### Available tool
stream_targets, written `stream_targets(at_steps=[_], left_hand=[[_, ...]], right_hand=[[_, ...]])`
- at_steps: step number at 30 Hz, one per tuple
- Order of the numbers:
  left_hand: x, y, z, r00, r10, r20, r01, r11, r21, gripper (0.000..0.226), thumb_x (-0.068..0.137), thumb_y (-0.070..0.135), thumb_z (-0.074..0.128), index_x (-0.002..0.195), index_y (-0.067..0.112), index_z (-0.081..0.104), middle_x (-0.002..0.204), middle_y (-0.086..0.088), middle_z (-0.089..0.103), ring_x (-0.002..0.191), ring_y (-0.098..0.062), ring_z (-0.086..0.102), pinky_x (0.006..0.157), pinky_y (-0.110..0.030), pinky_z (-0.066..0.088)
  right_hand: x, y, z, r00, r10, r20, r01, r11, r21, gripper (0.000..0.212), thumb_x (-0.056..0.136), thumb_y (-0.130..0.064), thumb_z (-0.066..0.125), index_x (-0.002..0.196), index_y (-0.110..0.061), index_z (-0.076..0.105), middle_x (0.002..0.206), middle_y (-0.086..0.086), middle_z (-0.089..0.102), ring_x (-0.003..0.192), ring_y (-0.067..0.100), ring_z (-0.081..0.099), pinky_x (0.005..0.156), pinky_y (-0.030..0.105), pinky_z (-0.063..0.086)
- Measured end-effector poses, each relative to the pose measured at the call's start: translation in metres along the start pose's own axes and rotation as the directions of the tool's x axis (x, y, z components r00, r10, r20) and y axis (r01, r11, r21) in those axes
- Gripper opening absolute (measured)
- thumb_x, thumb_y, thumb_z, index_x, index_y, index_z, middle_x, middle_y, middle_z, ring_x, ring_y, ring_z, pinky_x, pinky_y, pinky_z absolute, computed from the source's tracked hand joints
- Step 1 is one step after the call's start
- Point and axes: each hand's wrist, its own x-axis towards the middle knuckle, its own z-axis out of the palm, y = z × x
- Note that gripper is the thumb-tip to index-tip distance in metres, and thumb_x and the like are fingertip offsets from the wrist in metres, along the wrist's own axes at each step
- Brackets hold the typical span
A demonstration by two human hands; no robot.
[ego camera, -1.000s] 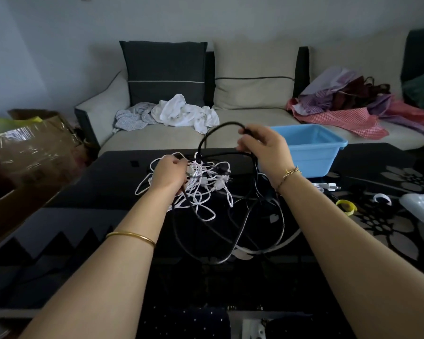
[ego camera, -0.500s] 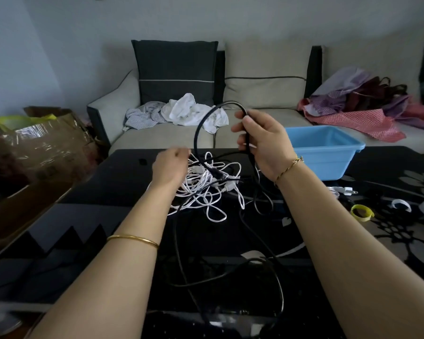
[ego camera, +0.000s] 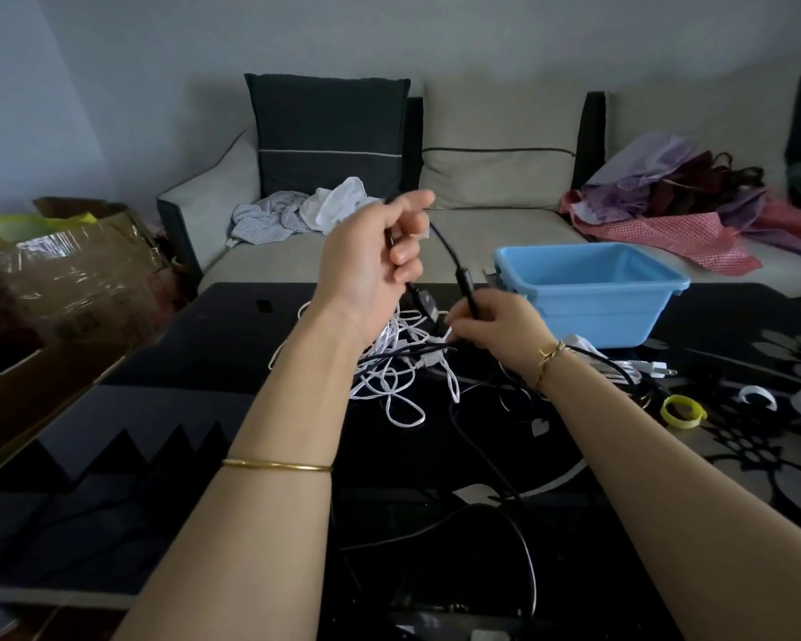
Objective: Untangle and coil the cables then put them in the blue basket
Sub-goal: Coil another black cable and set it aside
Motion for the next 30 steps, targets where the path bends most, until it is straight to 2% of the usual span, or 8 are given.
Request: stream_targets(at_steps=[4, 8, 11, 16, 20, 23, 27, 30], left_hand=[[0.003, -0.014, 0.002, 0.997, 0.028, -0.071, -0.033, 0.998, -0.059, 0.031, 0.096, -0.008, 0.029, 0.117, -0.003, 0.051, 0.082, -0.008, 0.06, 0.06, -0.009, 0.043, 0.049, -0.016, 0.032], [0.011, -0.025, -0.008, 0.993, 0.087, -0.074, -0.089, 0.996, -0.027, 0.025, 0.104, 0.01, 0.033, 0.116, 0.004, 0.054, 0.095, -0.005, 0.069, 0.076, -0.009, 0.065, 0.072, -0.023, 0.05], [0.012, -0.026, -0.008, 0.995, 0.075, -0.06, -0.08, 0.994, -0.075, 0.024, 0.105, 0.017, 0.031, 0.109, 0.009, 0.053, 0.104, -0.005, 0.069, 0.09, -0.014, 0.068, 0.087, -0.033, 0.049], [0.009, -0.02, -0.01, 0.985, 0.092, -0.143, -0.1, 0.994, -0.049, 0.041, 0.089, -0.017, 0.032, 0.124, -0.001, 0.047, 0.12, -0.018, 0.06, 0.086, -0.011, 0.058, 0.065, -0.021, 0.042], [0.01, -0.017, -0.011, 0.979, 0.178, -0.104, -0.189, 0.976, -0.108, 0.04, 0.095, -0.012, 0.037, 0.135, -0.011, 0.037, 0.129, -0.027, 0.052, 0.105, -0.022, 0.06, 0.083, -0.024, 0.051], [0.011, -0.018, -0.011, 0.964, 0.244, -0.106, -0.257, 0.958, -0.13, 0.029, 0.099, 0.002, 0.042, 0.127, -0.001, 0.048, 0.124, -0.019, 0.058, 0.106, -0.022, 0.064, 0.092, -0.033, 0.052], [0.013, -0.025, -0.012, 0.942, 0.297, -0.154, -0.314, 0.944, -0.098, 0.026, 0.098, 0.004, 0.046, 0.124, 0.001, 0.051, 0.113, -0.014, 0.064, 0.098, -0.019, 0.068, 0.096, -0.037, 0.051], [0.015, -0.029, -0.014, 0.925, 0.359, -0.125, -0.353, 0.933, 0.064, 0.029, 0.097, 0.0, 0.046, 0.126, -0.003, 0.049, 0.109, -0.012, 0.066, 0.099, -0.022, 0.068, 0.096, -0.034, 0.05]], right_hand=[[-0.01, 0.002, -0.002, 0.963, 0.051, 0.265, -0.038, 0.998, -0.053, 0.025, 0.078, 0.011, 0.061, 0.075, -0.014, 0.063, 0.077, 0.001, 0.068, 0.067, 0.003, 0.062, 0.068, 0.014, 0.049], [-0.014, -0.008, -0.007, 0.884, 0.077, 0.461, -0.072, 0.997, -0.029, 0.027, 0.08, 0.019, 0.046, 0.092, -0.001, 0.059, 0.083, 0.014, 0.064, 0.072, 0.017, 0.063, 0.074, 0.019, 0.054], [-0.014, -0.012, -0.003, 0.872, 0.134, 0.471, -0.1, 0.99, -0.098, 0.024, 0.086, 0.01, 0.045, 0.102, -0.002, 0.059, 0.074, 0.01, 0.063, 0.062, 0.019, 0.059, 0.07, 0.025, 0.05], [-0.016, -0.012, -0.004, 0.85, 0.183, 0.494, -0.197, 0.98, -0.025, 0.028, 0.089, 0.005, 0.039, 0.094, -0.009, 0.063, 0.056, 0.007, 0.054, 0.046, 0.016, 0.044, 0.053, 0.025, 0.04], [-0.016, -0.009, -0.006, 0.872, 0.162, 0.462, -0.142, 0.987, -0.077, 0.022, 0.083, 0.008, 0.051, 0.085, -0.009, 0.064, 0.067, 0.008, 0.058, 0.057, 0.019, 0.051, 0.059, 0.025, 0.046], [-0.018, -0.012, -0.007, 0.859, 0.131, 0.495, -0.066, 0.987, -0.147, 0.026, 0.078, 0.015, 0.053, 0.079, -0.01, 0.06, 0.075, 0.007, 0.062, 0.071, 0.02, 0.059, 0.074, 0.027, 0.051], [-0.023, -0.023, -0.002, 0.765, 0.126, 0.631, 0.04, 0.969, -0.243, 0.031, 0.078, 0.019, 0.045, 0.078, -0.009, 0.06, 0.079, 0.009, 0.063, 0.074, 0.017, 0.063, 0.076, 0.026, 0.055], [-0.025, -0.035, -0.002, 0.734, 0.124, 0.668, 0.092, 0.956, -0.279, 0.03, 0.078, 0.014, 0.045, 0.079, -0.011, 0.062, 0.077, 0.007, 0.064, 0.071, 0.018, 0.063, 0.075, 0.026, 0.054]])
